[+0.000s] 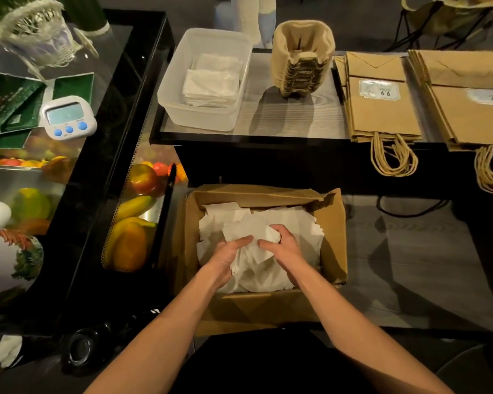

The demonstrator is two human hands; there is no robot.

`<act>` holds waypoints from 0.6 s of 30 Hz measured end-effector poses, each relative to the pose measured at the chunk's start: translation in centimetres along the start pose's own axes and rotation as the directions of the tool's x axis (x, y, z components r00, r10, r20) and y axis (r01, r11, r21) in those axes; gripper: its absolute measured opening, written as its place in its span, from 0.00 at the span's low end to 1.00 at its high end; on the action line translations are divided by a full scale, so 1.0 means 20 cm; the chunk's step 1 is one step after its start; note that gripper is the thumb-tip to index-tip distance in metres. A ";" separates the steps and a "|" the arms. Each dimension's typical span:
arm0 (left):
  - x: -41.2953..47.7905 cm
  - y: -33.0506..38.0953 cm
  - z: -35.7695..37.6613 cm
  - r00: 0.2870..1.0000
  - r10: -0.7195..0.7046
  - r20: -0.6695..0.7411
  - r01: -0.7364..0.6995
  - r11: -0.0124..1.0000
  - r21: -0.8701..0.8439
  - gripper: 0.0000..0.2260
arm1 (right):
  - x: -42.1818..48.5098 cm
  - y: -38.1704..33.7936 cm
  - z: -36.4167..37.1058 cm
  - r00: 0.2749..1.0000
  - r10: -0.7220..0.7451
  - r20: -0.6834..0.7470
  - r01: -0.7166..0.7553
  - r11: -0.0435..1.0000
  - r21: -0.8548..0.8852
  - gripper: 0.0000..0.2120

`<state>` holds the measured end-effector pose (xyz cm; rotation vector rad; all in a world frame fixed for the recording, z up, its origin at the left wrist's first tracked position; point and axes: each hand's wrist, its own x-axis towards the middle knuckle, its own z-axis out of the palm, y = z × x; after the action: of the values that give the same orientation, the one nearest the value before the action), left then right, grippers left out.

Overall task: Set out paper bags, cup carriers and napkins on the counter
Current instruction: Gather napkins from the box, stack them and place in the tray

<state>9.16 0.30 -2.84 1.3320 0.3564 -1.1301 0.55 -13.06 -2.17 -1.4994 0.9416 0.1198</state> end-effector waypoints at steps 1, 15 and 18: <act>0.01 0.00 0.00 0.999 -0.002 -0.041 0.002 1.000 -0.010 0.19 | 0.01 0.00 -0.01 0.999 -0.045 -0.006 0.045 0.998 -0.042 0.24; 0.02 -0.02 -0.04 0.998 0.027 -0.049 -0.029 0.999 -0.033 0.20 | 0.01 -0.05 -0.10 0.991 -0.128 0.029 0.130 0.987 -0.094 0.09; 0.03 -0.02 -0.03 0.996 0.027 -0.081 -0.031 0.999 -0.044 0.23 | 0.01 -0.04 -0.11 0.990 -0.139 0.004 0.138 0.980 -0.140 0.08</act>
<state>9.37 0.73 -3.69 1.3410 0.4175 -1.0406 0.16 -15.20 -1.35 -1.6914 0.8440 0.0817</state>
